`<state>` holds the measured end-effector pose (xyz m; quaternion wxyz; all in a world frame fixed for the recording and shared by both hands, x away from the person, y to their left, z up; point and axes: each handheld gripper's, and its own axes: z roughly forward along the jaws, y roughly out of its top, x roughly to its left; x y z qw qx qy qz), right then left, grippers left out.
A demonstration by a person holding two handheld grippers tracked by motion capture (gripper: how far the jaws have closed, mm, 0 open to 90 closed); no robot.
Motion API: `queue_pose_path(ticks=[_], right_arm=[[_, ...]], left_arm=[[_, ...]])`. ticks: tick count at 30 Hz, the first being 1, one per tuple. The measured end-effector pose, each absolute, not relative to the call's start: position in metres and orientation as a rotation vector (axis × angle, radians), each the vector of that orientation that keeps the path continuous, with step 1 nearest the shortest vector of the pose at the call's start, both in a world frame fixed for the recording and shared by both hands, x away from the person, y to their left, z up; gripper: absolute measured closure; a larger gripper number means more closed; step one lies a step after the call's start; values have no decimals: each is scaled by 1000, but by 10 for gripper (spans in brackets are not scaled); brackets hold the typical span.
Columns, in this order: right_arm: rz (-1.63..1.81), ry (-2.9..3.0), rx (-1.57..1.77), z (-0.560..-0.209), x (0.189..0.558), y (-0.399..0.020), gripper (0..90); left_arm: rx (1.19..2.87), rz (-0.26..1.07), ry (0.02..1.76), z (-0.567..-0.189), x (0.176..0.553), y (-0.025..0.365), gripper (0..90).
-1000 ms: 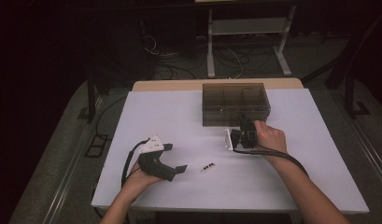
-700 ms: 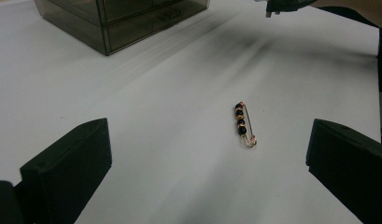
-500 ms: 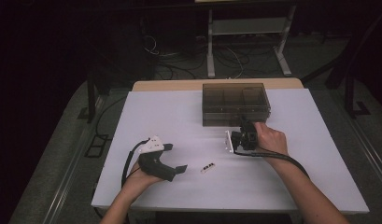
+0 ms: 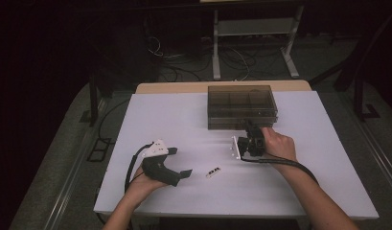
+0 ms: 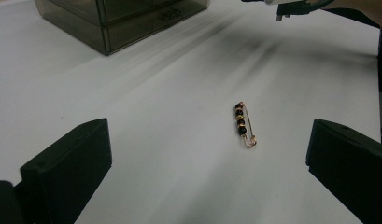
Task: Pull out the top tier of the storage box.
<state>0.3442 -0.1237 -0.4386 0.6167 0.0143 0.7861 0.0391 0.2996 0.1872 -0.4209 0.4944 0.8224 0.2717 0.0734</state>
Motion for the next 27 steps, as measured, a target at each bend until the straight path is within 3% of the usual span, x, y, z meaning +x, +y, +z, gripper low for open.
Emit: queue_pose_path(ticks=[19,22,27], right_arm=[[91,1806,25,-439,336,-125,774],[85,1805,23,-439,335,-125,684],[89,1801,21,-439,332,-128,625]], left_arm=[[1996,178,657,-421,299,187,0],[1994,180,657,-421,300,187,0],[1994,179,659,-421,300,187,0]])
